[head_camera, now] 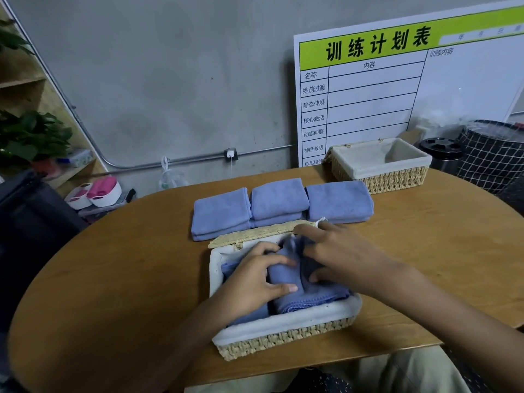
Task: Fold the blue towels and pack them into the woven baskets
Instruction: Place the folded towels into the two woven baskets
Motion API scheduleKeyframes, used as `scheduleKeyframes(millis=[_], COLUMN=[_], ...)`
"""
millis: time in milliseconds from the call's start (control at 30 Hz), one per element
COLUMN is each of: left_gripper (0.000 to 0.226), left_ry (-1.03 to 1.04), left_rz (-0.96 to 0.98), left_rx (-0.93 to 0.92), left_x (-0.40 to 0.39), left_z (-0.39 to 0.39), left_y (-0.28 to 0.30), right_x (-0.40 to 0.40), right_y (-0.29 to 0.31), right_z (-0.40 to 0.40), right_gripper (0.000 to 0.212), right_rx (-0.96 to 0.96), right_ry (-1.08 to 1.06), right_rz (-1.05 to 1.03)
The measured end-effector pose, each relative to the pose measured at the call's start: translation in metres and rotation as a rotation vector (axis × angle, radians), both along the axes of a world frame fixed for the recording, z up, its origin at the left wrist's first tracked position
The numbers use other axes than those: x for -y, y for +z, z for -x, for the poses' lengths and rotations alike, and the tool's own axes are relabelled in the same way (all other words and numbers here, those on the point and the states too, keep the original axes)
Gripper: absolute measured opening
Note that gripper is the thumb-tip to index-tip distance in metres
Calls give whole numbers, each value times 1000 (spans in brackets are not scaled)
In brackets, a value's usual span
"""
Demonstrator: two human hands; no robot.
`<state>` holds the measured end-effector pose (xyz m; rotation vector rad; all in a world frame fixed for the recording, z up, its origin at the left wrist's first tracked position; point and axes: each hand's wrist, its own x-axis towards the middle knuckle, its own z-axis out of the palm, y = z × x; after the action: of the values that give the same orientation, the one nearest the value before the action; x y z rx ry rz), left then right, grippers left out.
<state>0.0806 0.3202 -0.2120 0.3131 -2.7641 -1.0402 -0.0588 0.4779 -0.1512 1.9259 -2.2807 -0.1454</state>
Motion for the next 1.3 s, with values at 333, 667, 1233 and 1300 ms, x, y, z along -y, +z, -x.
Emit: scheduleKeyframes(millis=[333,667,1233,1300], left_gripper=[72,83,74,66], left_ry=[-205,-240,-176,-155], left_rz=[513,535,343,331], left_rx=[148,245,136,112], left_x=[6,19,27,26], left_z=[-11,-3,8,11], left_y=[9,10,12,11], right_x=[-4,0,18,23], right_y=[-18,-5,-2,-2], right_z=[7,32,15,16], right_gripper=[40,52,63,57], right_rx=[-125,180,-50,-80], right_ry=[46,74,55,63], right_rz=[-172,-285,-256,-217])
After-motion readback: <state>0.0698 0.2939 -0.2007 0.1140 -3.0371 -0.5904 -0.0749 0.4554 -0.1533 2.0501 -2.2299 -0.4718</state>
